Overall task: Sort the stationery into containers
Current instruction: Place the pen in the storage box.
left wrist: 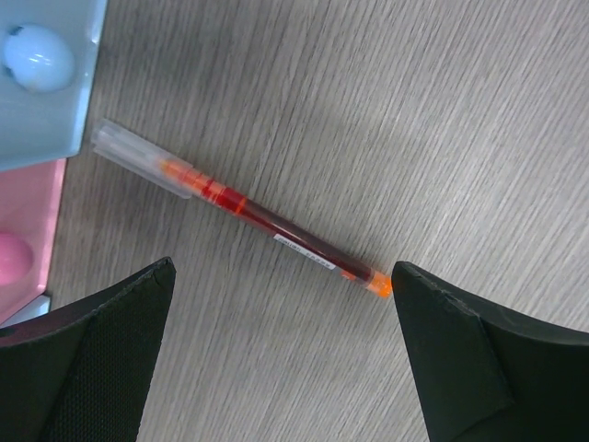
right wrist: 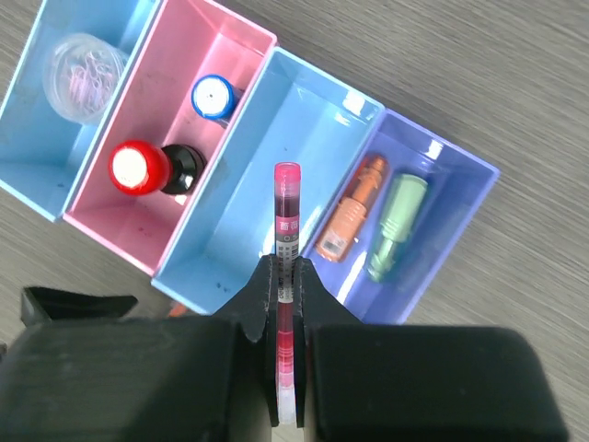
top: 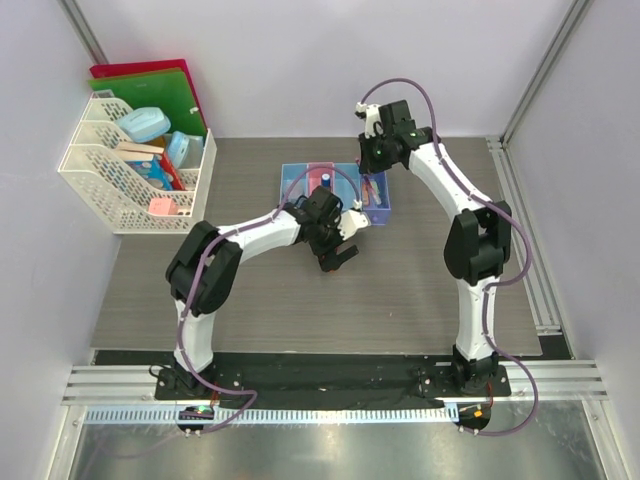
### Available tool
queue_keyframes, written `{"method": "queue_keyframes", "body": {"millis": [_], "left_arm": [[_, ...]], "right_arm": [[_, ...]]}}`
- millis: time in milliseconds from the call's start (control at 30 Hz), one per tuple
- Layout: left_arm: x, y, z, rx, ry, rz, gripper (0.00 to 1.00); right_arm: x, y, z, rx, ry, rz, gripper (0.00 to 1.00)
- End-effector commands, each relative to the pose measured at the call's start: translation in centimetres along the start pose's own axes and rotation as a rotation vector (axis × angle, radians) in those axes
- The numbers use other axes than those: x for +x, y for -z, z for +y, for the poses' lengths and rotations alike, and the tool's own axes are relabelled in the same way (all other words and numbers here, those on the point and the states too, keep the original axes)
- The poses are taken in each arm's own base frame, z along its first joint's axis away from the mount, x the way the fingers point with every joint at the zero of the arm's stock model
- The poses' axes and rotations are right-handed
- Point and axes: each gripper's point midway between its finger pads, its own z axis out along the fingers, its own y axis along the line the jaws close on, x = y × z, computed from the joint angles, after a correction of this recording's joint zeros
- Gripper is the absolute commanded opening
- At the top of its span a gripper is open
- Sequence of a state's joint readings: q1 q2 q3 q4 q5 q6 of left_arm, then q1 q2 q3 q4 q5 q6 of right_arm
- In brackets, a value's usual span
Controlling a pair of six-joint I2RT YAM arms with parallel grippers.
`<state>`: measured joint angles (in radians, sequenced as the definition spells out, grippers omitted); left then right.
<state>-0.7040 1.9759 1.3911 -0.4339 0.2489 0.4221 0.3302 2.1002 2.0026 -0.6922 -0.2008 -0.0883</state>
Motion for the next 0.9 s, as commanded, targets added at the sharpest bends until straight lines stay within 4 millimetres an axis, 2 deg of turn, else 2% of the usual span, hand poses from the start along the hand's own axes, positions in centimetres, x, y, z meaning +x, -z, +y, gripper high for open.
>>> {"method": "queue_keyframes", "body": {"millis": [0, 200, 367, 500, 633, 767, 867], "left_arm": [[-2.0, -0.2, 0.4, -0.02, -0.013, -0.047, 1.0], [-1.5, -0.7, 0.1, -0.011, -0.016, -0.03, 1.0], [-1.4, -1.0, -0.3, -0.004, -0.024, -0.021, 0.98], [-1.2, -1.2, -0.7, 0.01, -0.027, -0.013, 0.92], [-0.9, -1.4, -0.8, 0.021, -0.028, -0.004, 0.84], [-0.6, -1.4, -1.1, 0.04, -0.027, 0.013, 0.69], [-0.8, -1.2, -1.2, 0.05, -0.028, 0.018, 0.61]], "right_arm": [[-4.4, -0.3, 1.4, -0.069, -0.027, -0.153, 0.01], [-5.9, -2.3, 2.1, -0.122, -0.065, -0.214, 0.01], [-7.1, -3.1, 2.9, -0.158, -0.07, -0.241, 0.01], [-6.3, -4.4, 3.2, -0.16, -0.066, -0.222, 0.01], [-4.6, -5.6, 2.7, -0.145, -0.066, -0.19, 0.01], [-2.9, -6.4, 2.6, -0.14, -0.07, -0.158, 0.01], [-1.7, -6.9, 2.5, -0.138, -0.07, -0.136, 0.01]]}}
